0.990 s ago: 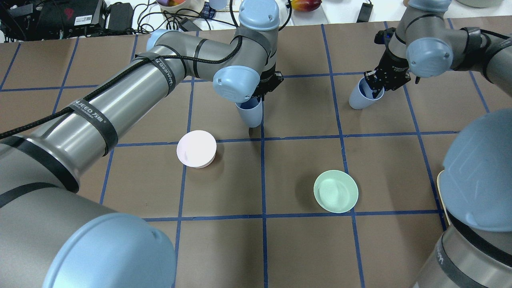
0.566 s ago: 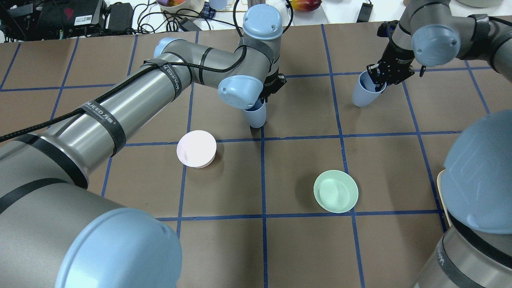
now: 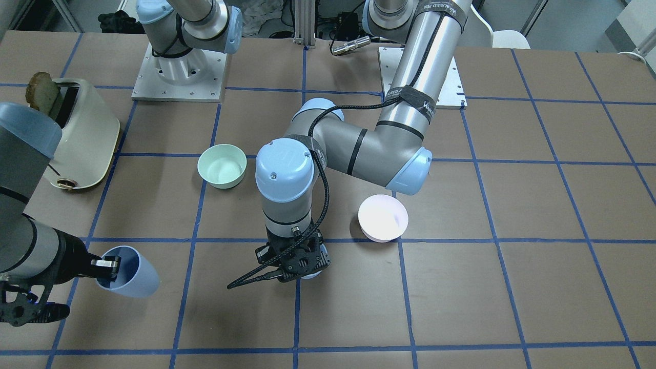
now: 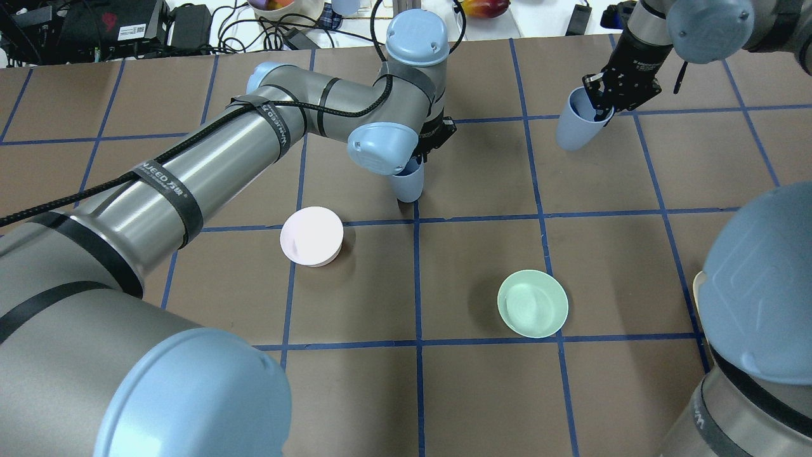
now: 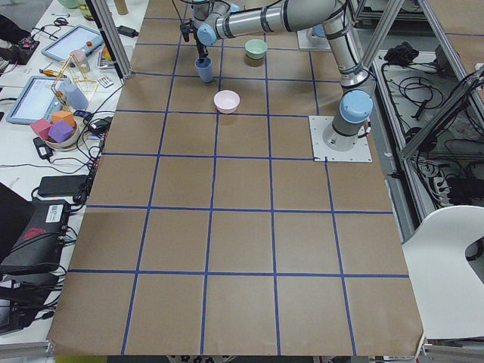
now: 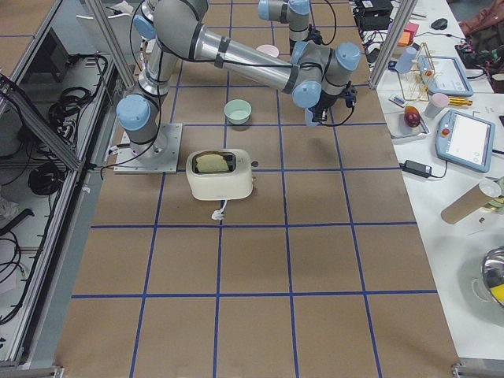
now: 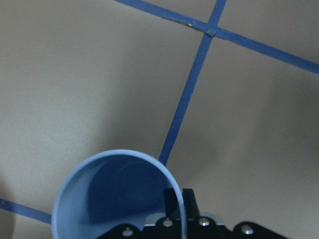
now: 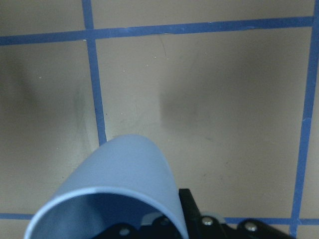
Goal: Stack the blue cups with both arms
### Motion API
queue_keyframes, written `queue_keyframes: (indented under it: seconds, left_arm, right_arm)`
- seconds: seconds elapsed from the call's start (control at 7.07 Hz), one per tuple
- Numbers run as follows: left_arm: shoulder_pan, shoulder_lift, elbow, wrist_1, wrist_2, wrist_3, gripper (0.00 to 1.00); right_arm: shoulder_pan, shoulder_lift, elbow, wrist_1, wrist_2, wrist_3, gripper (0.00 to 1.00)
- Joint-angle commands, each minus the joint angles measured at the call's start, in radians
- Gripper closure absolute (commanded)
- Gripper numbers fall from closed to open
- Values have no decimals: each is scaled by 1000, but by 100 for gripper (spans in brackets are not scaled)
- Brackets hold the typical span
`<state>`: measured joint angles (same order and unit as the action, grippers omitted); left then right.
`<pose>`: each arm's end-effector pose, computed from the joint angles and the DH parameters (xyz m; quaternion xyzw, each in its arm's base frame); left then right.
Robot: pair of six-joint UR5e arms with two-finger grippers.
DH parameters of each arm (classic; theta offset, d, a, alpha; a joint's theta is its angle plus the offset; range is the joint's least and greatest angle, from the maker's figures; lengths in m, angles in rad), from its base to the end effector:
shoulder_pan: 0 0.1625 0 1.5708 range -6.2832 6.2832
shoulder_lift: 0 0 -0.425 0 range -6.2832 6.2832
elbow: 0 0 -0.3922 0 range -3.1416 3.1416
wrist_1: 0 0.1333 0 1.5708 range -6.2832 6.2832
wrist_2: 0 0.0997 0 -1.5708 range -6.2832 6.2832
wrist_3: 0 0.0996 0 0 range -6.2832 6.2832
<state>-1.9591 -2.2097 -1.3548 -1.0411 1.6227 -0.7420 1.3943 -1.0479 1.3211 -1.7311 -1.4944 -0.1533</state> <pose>-0.3915 -0.6186 0.2544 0.1770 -0.9824 0.0589 0.0067 0.0197 -0.6920 0.3150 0.0137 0.9976 0.0494 0.0469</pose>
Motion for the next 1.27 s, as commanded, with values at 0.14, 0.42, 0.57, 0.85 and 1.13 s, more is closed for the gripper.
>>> queue_keyframes:
  seconds: [0.14, 0.42, 0.57, 0.85, 1.13]
  left_arm:
    - [22, 71, 17, -87, 0, 9, 0]
    - [101, 219, 81, -354, -35, 32, 0]
    - [124, 291, 115, -461, -50, 65, 0]
    - [222, 425, 114, -811, 9, 428, 0]
    - [298, 520, 4, -855, 5, 489, 8]
  right_arm:
    - [86, -43, -11, 24, 0, 95, 100]
    - [185, -99, -11, 59, 0, 218, 100]
    - [260, -133, -11, 91, 0, 269, 100]
    - [359, -132, -11, 75, 70, 450, 100]
    - [444, -98, -10, 4, 77, 599, 100]
